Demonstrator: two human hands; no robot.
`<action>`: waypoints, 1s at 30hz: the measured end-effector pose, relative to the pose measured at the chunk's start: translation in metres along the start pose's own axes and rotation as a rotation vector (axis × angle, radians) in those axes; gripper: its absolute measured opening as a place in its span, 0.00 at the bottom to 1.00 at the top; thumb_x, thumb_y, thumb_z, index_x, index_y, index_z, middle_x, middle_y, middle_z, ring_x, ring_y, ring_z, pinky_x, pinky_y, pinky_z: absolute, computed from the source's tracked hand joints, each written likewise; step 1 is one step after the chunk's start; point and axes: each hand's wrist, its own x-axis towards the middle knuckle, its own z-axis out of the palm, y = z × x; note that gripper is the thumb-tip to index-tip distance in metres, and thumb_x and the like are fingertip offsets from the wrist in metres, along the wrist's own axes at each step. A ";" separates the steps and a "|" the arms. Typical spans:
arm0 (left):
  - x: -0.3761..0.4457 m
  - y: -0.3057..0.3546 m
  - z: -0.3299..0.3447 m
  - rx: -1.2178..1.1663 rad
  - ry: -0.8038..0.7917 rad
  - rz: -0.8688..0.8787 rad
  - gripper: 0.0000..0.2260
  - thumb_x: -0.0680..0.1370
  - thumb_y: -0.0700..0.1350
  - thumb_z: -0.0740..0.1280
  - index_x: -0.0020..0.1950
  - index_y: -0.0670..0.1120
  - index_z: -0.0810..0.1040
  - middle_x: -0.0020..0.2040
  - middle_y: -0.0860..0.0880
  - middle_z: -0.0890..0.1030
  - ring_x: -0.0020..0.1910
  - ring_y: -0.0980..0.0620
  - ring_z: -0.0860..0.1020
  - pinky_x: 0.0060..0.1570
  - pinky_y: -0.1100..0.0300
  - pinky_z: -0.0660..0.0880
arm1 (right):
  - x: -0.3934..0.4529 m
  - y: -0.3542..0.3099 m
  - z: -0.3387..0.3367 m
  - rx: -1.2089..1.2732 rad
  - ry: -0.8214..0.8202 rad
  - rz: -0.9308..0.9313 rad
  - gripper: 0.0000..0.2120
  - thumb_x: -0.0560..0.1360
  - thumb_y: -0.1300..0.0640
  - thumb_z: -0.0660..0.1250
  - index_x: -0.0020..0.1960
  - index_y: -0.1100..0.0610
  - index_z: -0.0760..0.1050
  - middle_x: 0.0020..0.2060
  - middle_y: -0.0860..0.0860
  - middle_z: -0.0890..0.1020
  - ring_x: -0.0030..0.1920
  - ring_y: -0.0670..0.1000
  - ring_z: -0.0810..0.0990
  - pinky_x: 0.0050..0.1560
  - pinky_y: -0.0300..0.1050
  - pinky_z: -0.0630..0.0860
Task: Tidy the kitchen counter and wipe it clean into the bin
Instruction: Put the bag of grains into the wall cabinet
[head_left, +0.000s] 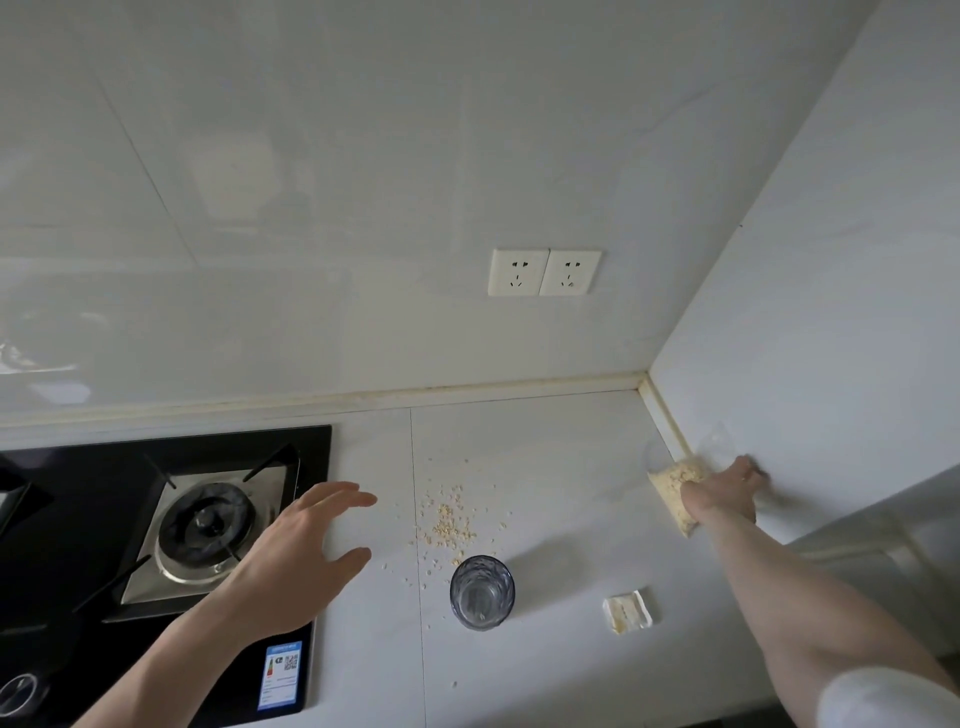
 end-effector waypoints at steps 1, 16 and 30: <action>0.001 0.001 0.000 0.000 -0.001 0.002 0.23 0.77 0.52 0.72 0.71 0.63 0.70 0.74 0.64 0.65 0.68 0.56 0.73 0.67 0.60 0.68 | 0.001 0.000 0.000 0.002 -0.002 0.031 0.42 0.73 0.64 0.67 0.80 0.60 0.48 0.78 0.59 0.55 0.67 0.64 0.73 0.54 0.56 0.75; 0.019 -0.008 -0.008 0.003 -0.006 0.015 0.23 0.77 0.54 0.72 0.70 0.65 0.70 0.72 0.66 0.67 0.70 0.61 0.71 0.69 0.59 0.69 | 0.016 0.010 -0.004 -0.182 0.051 -0.034 0.23 0.76 0.52 0.70 0.66 0.63 0.73 0.61 0.60 0.78 0.58 0.64 0.80 0.47 0.53 0.75; 0.015 -0.001 0.001 -0.037 -0.046 0.016 0.23 0.78 0.54 0.72 0.71 0.64 0.70 0.67 0.69 0.70 0.64 0.66 0.72 0.67 0.60 0.72 | -0.004 0.007 0.008 0.188 0.136 -0.110 0.10 0.77 0.55 0.66 0.53 0.58 0.83 0.51 0.62 0.84 0.53 0.67 0.81 0.54 0.55 0.77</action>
